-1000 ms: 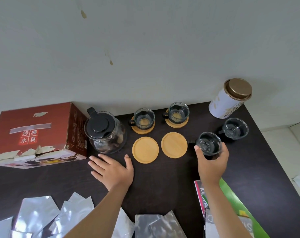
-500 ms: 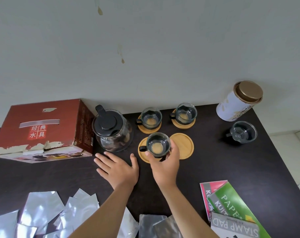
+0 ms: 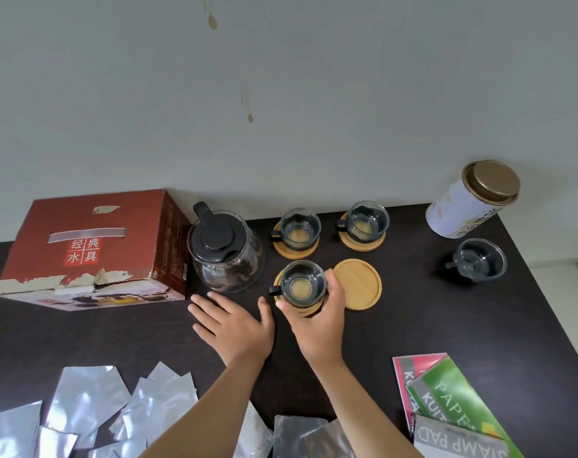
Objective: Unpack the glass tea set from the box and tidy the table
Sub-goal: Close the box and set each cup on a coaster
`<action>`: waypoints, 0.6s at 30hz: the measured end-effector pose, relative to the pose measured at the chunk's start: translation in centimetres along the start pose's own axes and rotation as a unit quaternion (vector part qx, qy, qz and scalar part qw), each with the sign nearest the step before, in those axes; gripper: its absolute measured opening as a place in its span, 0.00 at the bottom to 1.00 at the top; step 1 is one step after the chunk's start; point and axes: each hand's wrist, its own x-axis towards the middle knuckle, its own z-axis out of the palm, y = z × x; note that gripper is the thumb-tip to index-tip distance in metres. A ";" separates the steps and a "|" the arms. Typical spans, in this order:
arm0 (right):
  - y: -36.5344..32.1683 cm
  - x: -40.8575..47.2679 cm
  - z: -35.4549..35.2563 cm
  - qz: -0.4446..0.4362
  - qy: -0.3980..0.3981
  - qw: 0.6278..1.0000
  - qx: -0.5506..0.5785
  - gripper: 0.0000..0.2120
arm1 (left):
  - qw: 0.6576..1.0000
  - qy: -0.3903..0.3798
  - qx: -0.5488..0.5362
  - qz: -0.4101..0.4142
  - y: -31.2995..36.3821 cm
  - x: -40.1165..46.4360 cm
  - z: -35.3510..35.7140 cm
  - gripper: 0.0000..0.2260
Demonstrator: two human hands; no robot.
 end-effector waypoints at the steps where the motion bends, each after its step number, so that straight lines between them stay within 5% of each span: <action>1: 0.0 0.1 -0.4 -0.008 -0.006 1.000 -0.003 0.47 | 1.000 0.001 -0.001 0.000 0.0 0.0 0.0 0.44; 8: 1.4 1.9 -6.0 -0.012 0.099 0.995 -0.005 0.43 | 1.000 0.007 -0.006 -0.001 -0.1 -0.1 0.1 0.43; 14: 3.9 5.6 -11.5 0.104 0.295 0.950 0.014 0.33 | 1.000 0.008 -0.010 -0.003 0.0 -0.1 0.1 0.43; 18: 5.4 7.7 -14.1 0.155 0.342 0.926 0.028 0.37 | 1.000 0.014 -0.015 -0.006 -0.1 -0.1 0.1 0.42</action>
